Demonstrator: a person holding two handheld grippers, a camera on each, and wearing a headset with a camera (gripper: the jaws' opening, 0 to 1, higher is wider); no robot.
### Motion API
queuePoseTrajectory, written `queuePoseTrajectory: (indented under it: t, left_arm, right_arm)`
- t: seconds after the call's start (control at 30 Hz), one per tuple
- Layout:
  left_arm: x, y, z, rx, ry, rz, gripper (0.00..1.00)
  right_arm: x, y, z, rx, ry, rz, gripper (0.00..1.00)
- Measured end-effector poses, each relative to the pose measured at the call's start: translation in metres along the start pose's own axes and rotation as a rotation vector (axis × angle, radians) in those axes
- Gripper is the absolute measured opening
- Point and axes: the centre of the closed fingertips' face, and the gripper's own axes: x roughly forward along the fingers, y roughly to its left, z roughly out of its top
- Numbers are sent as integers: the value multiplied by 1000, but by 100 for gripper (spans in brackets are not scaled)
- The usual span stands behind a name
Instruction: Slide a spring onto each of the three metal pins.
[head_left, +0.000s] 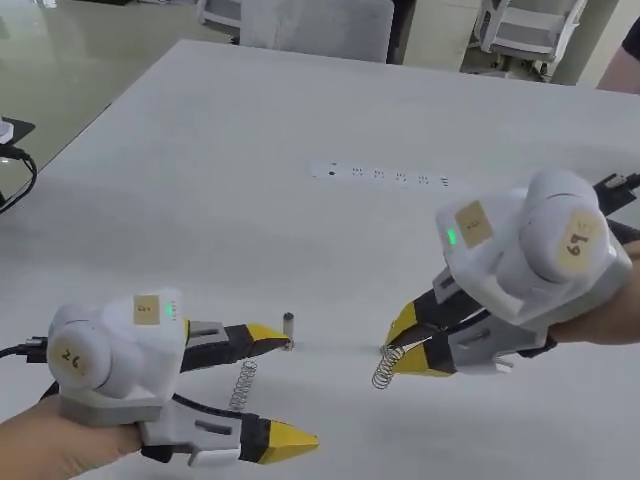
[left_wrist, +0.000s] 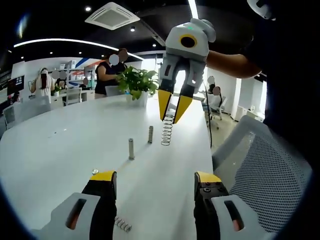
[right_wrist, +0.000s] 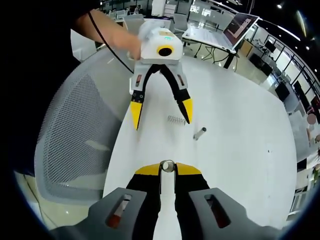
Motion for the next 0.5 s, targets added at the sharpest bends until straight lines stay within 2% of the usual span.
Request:
queuePoseTrajectory:
  t: [0.1, 0.23, 0.5]
  left_arm:
    - [-6, 5, -4, -5, 12, 13, 61]
    - [-15, 10, -5, -19, 4, 35, 69]
    - [-14, 7, -7, -42, 7, 25, 83]
  right_arm:
    - [-2, -3, -2, 6, -2, -6, 6]
    - [-4, -6, -6, 16, 0, -16, 6]
    - [-5, -10, -12, 29, 8, -21, 6]
